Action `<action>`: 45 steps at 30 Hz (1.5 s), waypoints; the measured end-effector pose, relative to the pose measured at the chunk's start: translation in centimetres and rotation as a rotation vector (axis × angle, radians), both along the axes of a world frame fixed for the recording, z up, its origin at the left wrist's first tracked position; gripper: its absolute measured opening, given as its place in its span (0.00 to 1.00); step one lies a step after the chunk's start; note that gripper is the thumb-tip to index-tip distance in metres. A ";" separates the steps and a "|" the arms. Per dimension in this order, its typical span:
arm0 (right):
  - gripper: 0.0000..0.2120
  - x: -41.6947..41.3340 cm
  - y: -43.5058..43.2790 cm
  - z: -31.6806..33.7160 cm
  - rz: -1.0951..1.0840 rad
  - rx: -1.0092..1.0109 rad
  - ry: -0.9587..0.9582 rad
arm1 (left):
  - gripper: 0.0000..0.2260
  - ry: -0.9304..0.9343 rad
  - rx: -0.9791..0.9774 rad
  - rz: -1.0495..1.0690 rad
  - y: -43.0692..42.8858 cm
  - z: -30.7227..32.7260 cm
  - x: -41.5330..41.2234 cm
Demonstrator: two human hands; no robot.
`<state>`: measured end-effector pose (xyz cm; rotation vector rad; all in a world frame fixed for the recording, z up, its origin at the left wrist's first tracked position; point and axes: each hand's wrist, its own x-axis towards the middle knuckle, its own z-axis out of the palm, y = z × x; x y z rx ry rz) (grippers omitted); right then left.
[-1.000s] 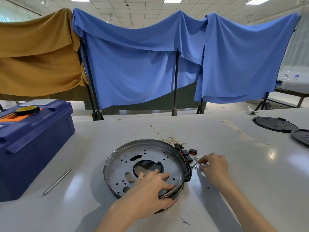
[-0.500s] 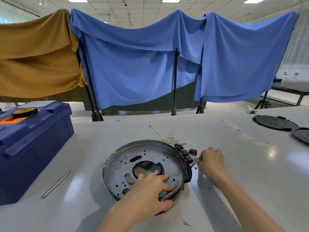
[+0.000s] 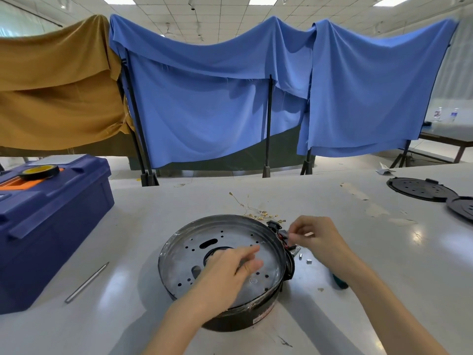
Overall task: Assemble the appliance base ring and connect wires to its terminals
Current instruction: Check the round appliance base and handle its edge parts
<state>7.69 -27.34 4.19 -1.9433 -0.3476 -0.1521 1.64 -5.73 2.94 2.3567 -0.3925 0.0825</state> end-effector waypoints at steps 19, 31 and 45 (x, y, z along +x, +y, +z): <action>0.10 -1.9 -0.1 -1.5 0.337 -0.103 0.009 | 0.06 0.038 0.178 -0.012 -0.4 0.3 -0.1; 0.10 -1.5 -0.2 -2.0 0.376 -0.169 0.067 | 0.08 -0.172 0.427 -0.087 -1.5 0.3 0.8; 0.09 -1.6 0.1 -2.2 0.360 -0.133 0.070 | 0.09 -0.211 0.850 -0.251 -2.8 0.5 2.3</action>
